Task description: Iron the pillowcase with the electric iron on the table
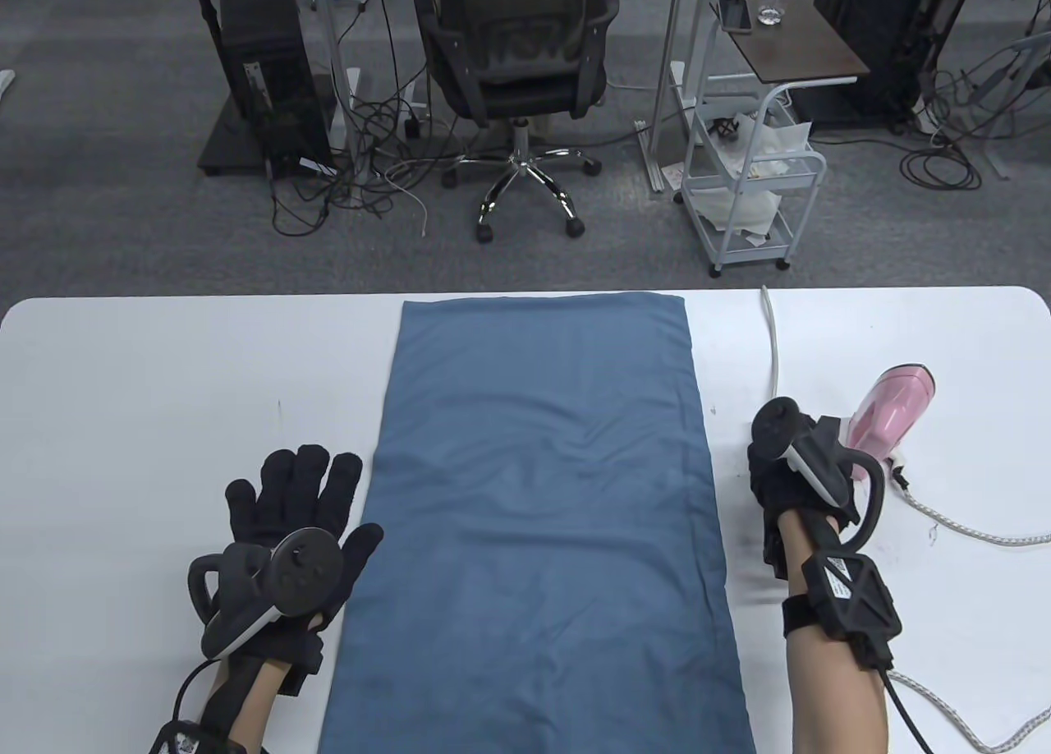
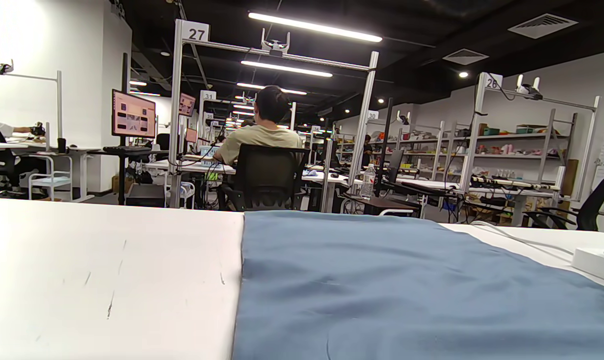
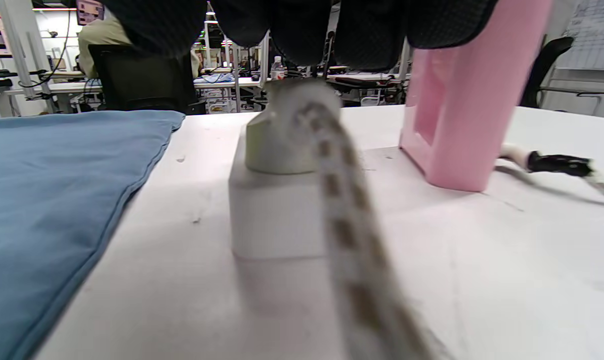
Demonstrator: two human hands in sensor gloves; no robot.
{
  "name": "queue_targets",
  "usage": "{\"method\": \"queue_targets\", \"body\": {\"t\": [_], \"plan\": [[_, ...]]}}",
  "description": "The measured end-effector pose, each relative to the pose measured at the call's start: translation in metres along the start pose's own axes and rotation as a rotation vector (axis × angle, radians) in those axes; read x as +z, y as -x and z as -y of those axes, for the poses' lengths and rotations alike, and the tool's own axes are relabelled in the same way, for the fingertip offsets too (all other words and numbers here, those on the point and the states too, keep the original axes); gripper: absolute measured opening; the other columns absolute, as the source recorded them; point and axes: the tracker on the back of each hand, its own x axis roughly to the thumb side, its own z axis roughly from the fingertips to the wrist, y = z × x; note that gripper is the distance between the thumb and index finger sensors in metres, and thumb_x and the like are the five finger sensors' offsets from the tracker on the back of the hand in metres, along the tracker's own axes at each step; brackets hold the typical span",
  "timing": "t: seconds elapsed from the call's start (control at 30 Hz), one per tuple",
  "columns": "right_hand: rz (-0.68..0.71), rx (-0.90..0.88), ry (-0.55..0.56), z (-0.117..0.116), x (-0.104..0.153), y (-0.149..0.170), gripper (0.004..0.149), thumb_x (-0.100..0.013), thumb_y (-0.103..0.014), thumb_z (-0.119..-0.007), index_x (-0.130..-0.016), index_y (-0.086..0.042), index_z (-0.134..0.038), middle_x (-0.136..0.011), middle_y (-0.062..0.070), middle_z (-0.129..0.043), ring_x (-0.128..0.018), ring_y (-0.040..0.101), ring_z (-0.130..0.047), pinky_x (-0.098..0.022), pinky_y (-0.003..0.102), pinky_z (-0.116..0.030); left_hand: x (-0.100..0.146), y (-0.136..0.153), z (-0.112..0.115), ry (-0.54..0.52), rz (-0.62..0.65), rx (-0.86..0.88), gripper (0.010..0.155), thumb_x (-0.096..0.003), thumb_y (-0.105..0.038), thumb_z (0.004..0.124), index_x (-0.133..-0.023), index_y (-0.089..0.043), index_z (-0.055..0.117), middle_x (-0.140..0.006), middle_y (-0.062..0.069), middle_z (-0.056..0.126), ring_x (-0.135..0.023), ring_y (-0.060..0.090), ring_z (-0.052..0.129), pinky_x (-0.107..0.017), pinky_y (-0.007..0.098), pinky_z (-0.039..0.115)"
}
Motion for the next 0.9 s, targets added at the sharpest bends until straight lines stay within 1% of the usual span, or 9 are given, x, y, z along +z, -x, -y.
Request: {"method": "queue_targets", "body": {"t": [0.1,0.3,0.43,0.6,0.67,0.77,0.9], "plan": [[0.009,0.020,-0.050,-0.010,-0.010,-0.005,0.065,-0.053,-0.040,-0.066,-0.110,-0.019,-0.041,-0.117,0.012,-0.046,-0.100,0.049,-0.051,-0.071,0.066,-0.052,0.000,0.001,0.000,0.003,-0.007,-0.007,0.076,-0.0516,-0.062,0.057,-0.114,-0.035,0.023,-0.123,0.008,0.022,-0.115,0.042,0.020,-0.077,0.073,0.022],[0.017,0.015,-0.144,-0.029,-0.019,-0.009,0.067,-0.053,-0.041,-0.066,-0.110,-0.019,-0.038,-0.118,0.011,-0.039,-0.101,0.050,-0.047,-0.071,0.067,-0.050,-0.001,0.002,0.000,0.008,-0.014,-0.009,0.076,-0.0516,-0.062,0.057,-0.114,-0.035,0.023,-0.123,0.008,0.022,-0.115,0.042,0.020,-0.077,0.073,0.022],[0.019,0.046,-0.143,-0.031,-0.019,-0.011,0.066,-0.053,-0.042,-0.065,-0.110,-0.020,-0.039,-0.118,0.011,-0.040,-0.101,0.049,-0.047,-0.071,0.067,-0.050,-0.001,0.003,0.000,0.008,-0.014,-0.012,0.076,-0.0516,-0.062,0.057,-0.114,-0.035,0.022,-0.123,0.008,0.022,-0.115,0.042,0.020,-0.077,0.073,0.022],[0.022,0.001,-0.121,-0.029,-0.018,-0.009,0.066,-0.053,-0.042,-0.064,-0.110,-0.016,-0.042,-0.116,0.015,-0.045,-0.100,0.051,-0.049,-0.072,0.066,-0.053,-0.002,0.003,0.000,0.007,-0.014,-0.014,0.076,-0.0516,-0.062,0.057,-0.114,-0.035,0.022,-0.123,0.008,0.022,-0.115,0.042,0.020,-0.077,0.072,0.022],[0.011,0.011,-0.100,-0.030,-0.019,-0.009,0.064,-0.053,-0.041,-0.065,-0.109,-0.017,-0.045,-0.116,0.014,-0.047,-0.099,0.050,-0.051,-0.072,0.065,-0.054,-0.002,0.003,0.001,0.008,-0.012,-0.014,0.076,-0.0515,-0.062,0.057,-0.114,-0.035,0.023,-0.123,0.008,0.022,-0.115,0.042,0.020,-0.077,0.072,0.022],[-0.001,0.013,-0.109,-0.028,-0.020,-0.008,0.063,-0.053,-0.040,-0.064,-0.109,-0.018,-0.045,-0.115,0.012,-0.048,-0.099,0.048,-0.051,-0.073,0.063,-0.054,-0.003,0.003,0.003,0.017,-0.012,-0.018,0.076,-0.0516,-0.062,0.057,-0.114,-0.035,0.023,-0.123,0.008,0.022,-0.115,0.043,0.020,-0.077,0.073,0.022],[-0.017,-0.048,-0.098,-0.025,-0.022,-0.002,0.060,-0.054,-0.038,-0.064,-0.108,-0.018,-0.050,-0.114,0.011,-0.053,-0.099,0.046,-0.055,-0.073,0.062,-0.054,-0.003,0.002,0.005,0.025,-0.008,-0.015,0.076,-0.0515,-0.062,0.057,-0.114,-0.036,0.023,-0.123,0.008,0.022,-0.115,0.042,0.020,-0.077,0.073,0.022]]}}
